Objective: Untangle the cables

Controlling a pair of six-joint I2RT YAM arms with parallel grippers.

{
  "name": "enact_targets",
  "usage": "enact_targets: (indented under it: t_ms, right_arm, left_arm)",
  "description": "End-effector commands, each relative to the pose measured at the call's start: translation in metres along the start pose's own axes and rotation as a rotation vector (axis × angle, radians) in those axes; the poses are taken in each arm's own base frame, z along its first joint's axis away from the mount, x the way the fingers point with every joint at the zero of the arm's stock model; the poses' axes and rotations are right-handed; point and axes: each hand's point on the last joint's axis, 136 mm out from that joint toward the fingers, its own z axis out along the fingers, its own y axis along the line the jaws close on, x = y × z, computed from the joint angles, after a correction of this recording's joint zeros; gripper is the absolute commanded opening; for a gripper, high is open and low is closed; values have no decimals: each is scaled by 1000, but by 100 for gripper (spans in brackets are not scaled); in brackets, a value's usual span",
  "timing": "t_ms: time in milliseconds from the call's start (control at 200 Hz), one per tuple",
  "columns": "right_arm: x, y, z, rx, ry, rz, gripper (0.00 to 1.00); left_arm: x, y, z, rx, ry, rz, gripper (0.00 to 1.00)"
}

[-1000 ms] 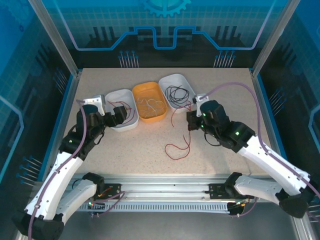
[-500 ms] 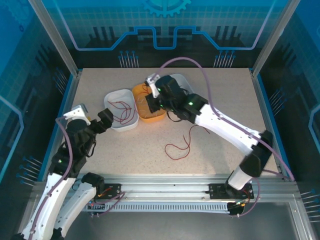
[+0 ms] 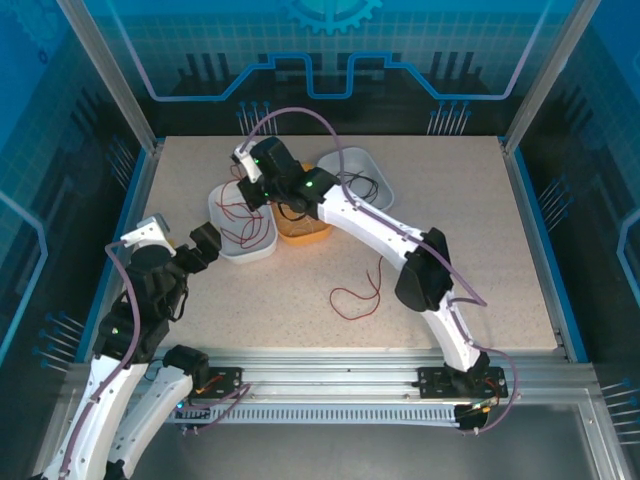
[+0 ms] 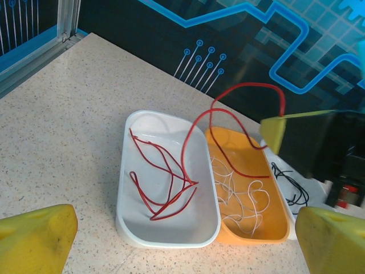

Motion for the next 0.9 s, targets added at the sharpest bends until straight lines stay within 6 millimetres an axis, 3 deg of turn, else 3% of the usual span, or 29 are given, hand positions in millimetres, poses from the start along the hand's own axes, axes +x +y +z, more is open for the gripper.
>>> enact_targets:
  t_ms: [0,90,135,290,730,895]
  right_arm:
    - [3,7,14,-9,11,-26,0]
    - [6,-2,23,7,14,-12,0]
    - [22,-6,40,5,46,0,0]
    - [39,-16,61,-3,71,24,0]
    - [85,-11,104,47,158,-5,0]
    - [99,-10,110,53,193,-18,11]
  left_arm:
    - [-6,0,-5,-1,-13,-14,99]
    - [-4,0,-5,0,-9,-12,99]
    - [-4,1,-5,0,-7,-12,99]
    - [-1,3,-3,-7,0,-10,99]
    - [1,2,-2,-1,1,-16,99]
    - [3,2,0,1,7,-15,99]
